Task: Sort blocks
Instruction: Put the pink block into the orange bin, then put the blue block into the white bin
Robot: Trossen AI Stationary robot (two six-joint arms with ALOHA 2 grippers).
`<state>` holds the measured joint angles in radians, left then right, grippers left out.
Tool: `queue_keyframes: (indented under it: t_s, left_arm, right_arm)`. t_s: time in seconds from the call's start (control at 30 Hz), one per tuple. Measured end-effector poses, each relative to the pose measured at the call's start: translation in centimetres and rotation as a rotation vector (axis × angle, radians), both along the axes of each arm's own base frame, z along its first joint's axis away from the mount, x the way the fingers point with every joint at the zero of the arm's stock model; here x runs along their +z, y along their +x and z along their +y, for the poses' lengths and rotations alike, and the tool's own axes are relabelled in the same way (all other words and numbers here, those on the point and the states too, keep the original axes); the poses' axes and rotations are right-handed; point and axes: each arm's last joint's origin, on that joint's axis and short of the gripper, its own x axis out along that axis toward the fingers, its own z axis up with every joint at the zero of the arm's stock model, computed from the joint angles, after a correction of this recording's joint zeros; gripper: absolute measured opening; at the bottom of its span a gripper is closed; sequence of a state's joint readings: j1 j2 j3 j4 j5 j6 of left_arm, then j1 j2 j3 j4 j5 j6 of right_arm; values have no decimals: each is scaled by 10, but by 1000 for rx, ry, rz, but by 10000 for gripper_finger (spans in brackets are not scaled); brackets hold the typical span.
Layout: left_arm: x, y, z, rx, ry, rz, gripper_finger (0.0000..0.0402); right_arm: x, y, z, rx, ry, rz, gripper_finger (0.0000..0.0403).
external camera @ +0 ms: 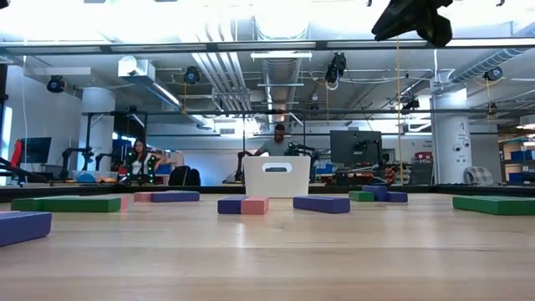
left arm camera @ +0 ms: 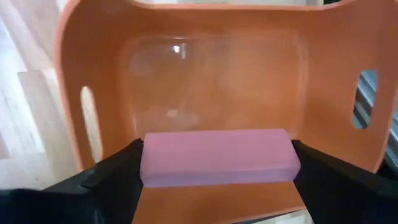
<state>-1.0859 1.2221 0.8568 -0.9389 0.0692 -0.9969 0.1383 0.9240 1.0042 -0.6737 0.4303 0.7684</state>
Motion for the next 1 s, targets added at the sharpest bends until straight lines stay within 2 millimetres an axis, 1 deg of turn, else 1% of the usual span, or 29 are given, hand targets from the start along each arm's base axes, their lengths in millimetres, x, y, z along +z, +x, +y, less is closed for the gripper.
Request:
queue_keyframes:
  t_s: [0.17, 0.3, 0.4, 0.47, 0.57, 0.7, 0.83, 1.0]
  left_arm:
    - [-1, -1, 1, -8, 5, 1, 390]
    - [-1, -1, 1, -10, 4, 1, 393]
    - [6, 0, -1, -22, -27, 9, 390]
    - [16, 0, -1, -13, -33, 10, 389]
    - [37, 1, -1, 12, -33, -27, 389]
    - [71, 5, 5, 72, 54, -187, 389]
    - [97, 9, 24, 155, 187, -339, 389]
    - [121, 13, 57, 294, 243, -537, 388]
  right_arm:
    - [-1, 2, 0, -28, 34, -9, 68]
    - [-4, 5, 0, -39, 47, -2, 85]
    - [-5, 7, 1, -49, 58, -1, 97]
    - [-4, 10, 1, -56, 69, -1, 103]
    - [4, 19, 3, -47, 70, -4, 108]
    - [18, 39, 5, -7, 22, 1, 108]
    - [30, 60, 4, 8, -16, 26, 107]
    - [40, 83, 0, 16, -54, 111, 111]
